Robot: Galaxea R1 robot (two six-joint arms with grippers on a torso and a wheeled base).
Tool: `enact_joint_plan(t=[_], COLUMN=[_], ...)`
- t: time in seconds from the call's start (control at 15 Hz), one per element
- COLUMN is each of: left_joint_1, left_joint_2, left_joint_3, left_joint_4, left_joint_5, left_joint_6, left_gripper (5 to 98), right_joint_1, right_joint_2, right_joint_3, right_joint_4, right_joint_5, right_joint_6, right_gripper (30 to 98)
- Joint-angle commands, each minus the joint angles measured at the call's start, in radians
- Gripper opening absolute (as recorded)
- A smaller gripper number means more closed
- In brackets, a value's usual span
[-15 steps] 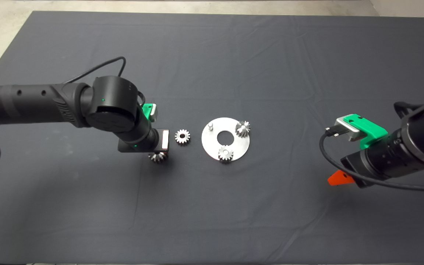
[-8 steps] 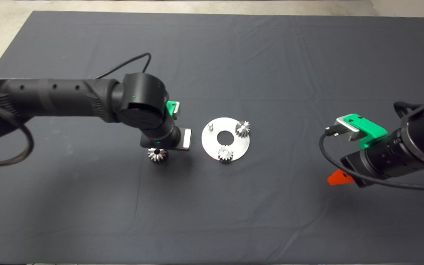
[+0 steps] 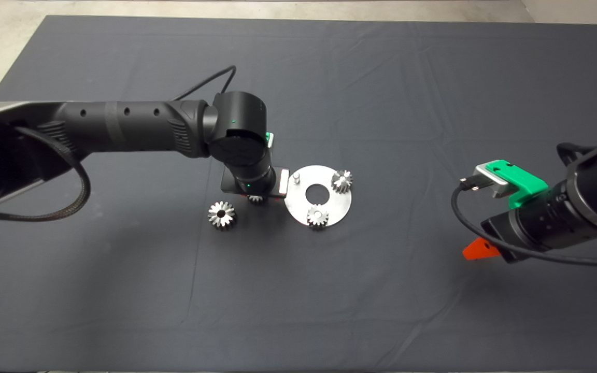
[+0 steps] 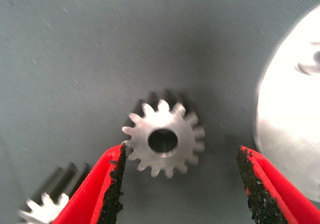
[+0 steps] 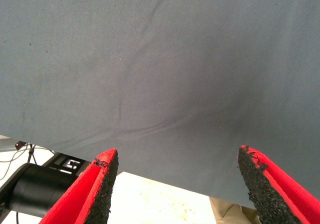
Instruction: Remove an incorrectly installed larger gear and replace it with the correct smaller gear
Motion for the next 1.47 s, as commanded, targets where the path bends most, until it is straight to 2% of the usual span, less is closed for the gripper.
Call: enact_joint_plan(t=[0.0, 0.33, 0.6, 0.93, 1.4], left_joint_1=[-0.009, -0.009, -0.005, 0.029, 0.029], left_joint_2=[-0.001, -0.007, -0.014, -0.043, -0.033], left_joint_3=[-0.033, -0.034, -0.031, -0.022, -0.03], left_joint_4=[0.043, 0.068, 0.068, 0.07, 0.07], left_joint_5=[0.056, 0.058, 0.059, 0.058, 0.058], left_joint_6=[0.031, 0.05, 0.056, 0.053, 0.053], left_gripper=[54.6, 54.6, 54.6, 54.6, 53.5], right_joint_1=[0.02, 0.018, 0.02, 0.02, 0.02], right_joint_2=[-0.007, 0.001, -0.001, -0.002, 0.001], right_joint_3=[0.007, 0.009, 0.006, 0.001, 0.003], right_joint_4=[0.027, 0.027, 0.026, 0.026, 0.027], right_joint_5=[-0.097, -0.097, -0.1, -0.102, -0.1], right_joint_6=[0.006, 0.006, 0.006, 0.006, 0.006], right_gripper=[63.6, 63.6, 63.6, 63.6, 63.6])
